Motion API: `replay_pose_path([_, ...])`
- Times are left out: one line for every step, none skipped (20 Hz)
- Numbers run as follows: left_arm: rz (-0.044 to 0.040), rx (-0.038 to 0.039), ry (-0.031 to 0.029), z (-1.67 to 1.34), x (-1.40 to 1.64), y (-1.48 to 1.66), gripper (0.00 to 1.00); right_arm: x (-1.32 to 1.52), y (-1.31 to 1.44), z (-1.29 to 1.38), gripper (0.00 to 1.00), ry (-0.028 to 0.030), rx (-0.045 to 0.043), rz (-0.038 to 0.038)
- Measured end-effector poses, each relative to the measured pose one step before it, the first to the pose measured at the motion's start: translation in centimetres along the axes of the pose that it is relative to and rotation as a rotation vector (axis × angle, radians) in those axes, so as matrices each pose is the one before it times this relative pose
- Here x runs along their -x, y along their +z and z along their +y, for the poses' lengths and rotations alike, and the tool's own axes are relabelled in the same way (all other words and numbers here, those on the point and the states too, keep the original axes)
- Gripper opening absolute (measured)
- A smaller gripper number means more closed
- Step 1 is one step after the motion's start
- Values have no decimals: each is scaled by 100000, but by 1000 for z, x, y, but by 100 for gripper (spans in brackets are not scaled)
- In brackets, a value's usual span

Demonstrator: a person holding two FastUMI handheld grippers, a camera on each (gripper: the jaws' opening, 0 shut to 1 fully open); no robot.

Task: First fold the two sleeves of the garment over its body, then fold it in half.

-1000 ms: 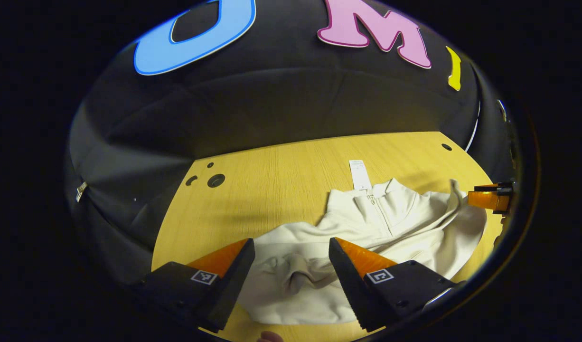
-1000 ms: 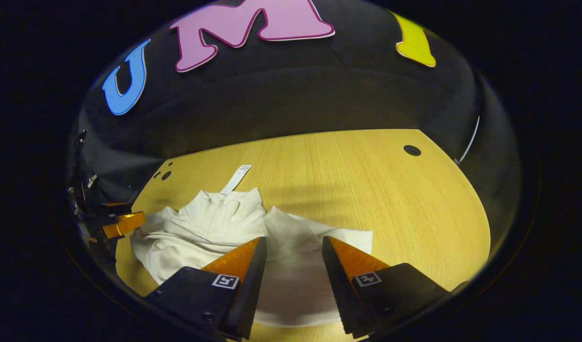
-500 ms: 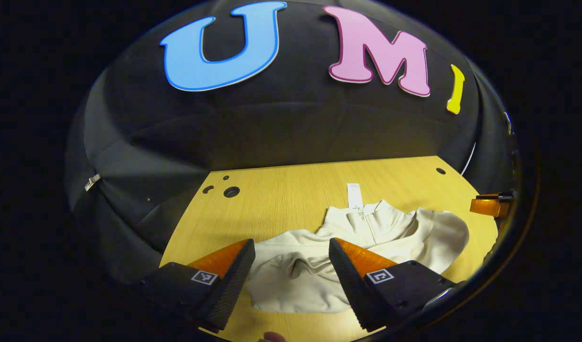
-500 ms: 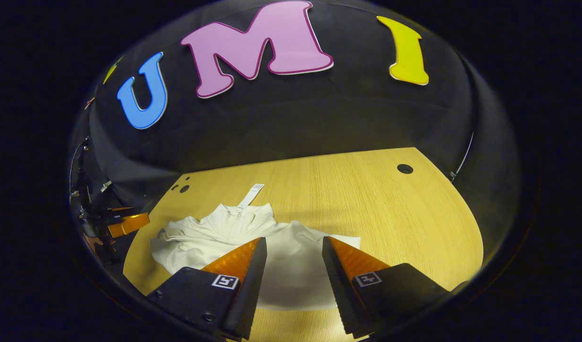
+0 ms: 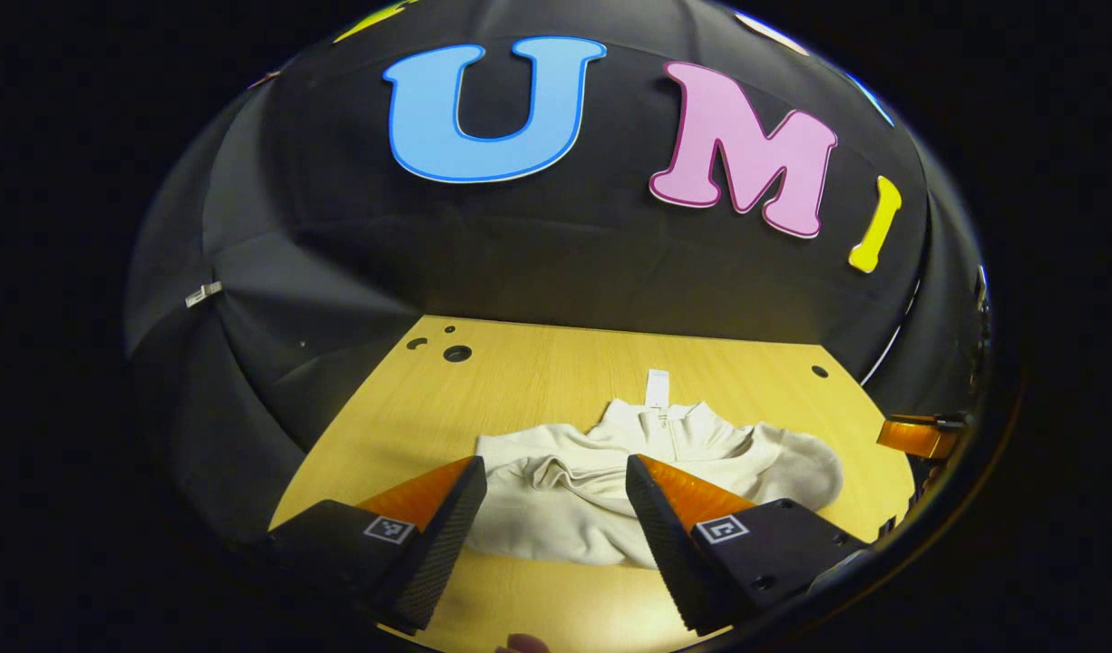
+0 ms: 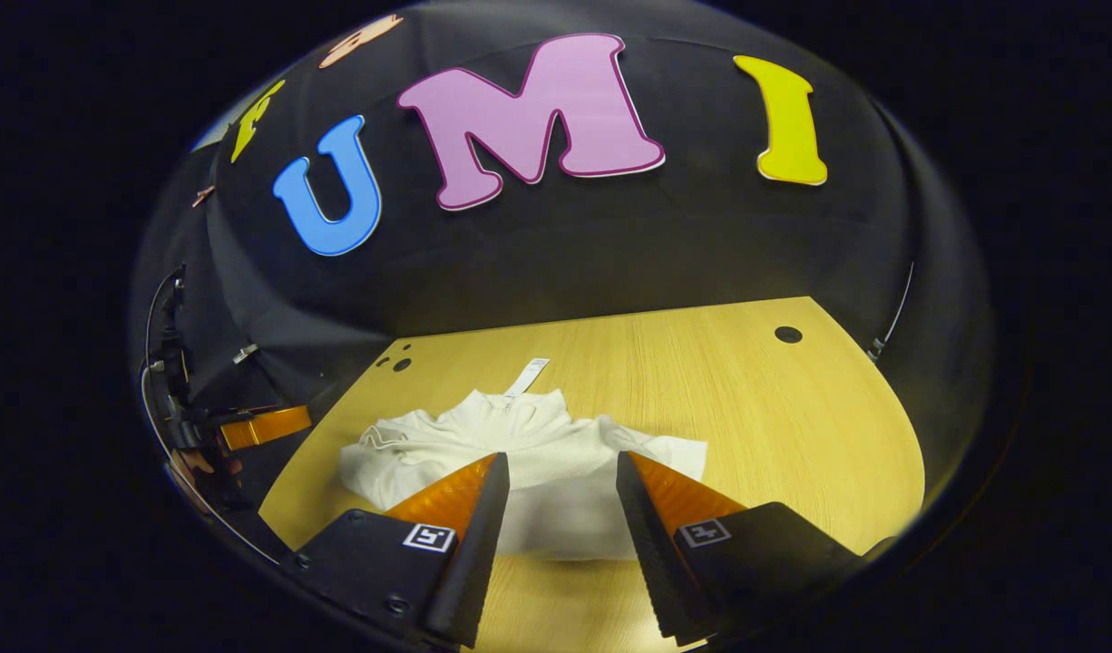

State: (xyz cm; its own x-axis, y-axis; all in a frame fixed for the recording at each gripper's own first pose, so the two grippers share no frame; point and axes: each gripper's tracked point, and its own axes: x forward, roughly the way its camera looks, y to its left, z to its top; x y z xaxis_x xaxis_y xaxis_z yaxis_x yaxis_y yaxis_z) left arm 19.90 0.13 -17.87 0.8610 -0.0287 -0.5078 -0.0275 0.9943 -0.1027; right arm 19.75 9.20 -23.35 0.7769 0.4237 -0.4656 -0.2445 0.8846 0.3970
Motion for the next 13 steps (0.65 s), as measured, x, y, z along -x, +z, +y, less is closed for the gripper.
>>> replay_pose_path([596, 1129, -1003, -349, 679, -372, 96, 528, -66, 317, 74, 500, 478, -384])
replay_pose_path([421, 495, -1036, -330, 688, -358, 95, 442, 76, 242, 75, 58, 487, -881])
replay_pose_path([224, 218, -604, -177, 489, -369, 95, 576, -85, 253, 80, -11, 605, -486])
replay_pose_path([286, 90, -892, -295, 466, -392, 95, 576, -65, 265, 84, 67, 339, -616])
replay_pose_path([292, 158, -724, -321, 575, -282, 95, 475, -65, 326, 86, 29, -50, -607])
replay_pose_path([201, -166, -627, -292, 309, -385, 96, 405, -103, 209, 87, 174, 188, -352])
replay_pose_path([412, -345, -212, -223, 516, -358, 96, 585, -199, 268, 87, -147, 272, -368])
replay_pose_path([388, -661, -282, -180, 374, -294, 96, 432, -279, 105, 88, 60, 406, 136])
replay_pose_path([745, -700, -414, -313, 249, -471, 96, 478, -360, 101, 84, -401, 253, 27])
replay_pose_path([276, -999, -372, -197, 427, -333, 95, 404, -250, 37, 95, -4, 134, -73])
replay_pose_path([367, -898, -105, -197, 350, -323, 96, 341, -253, 65, 96, -179, -151, 127])
replay_pose_path([608, -548, -237, -146, 265, -613, 96, 267, -327, -30, 96, -65, -245, 525])
replay_pose_path([809, -102, -406, -232, 308, -496, 96, 417, -271, -85, 96, -498, -694, 31])
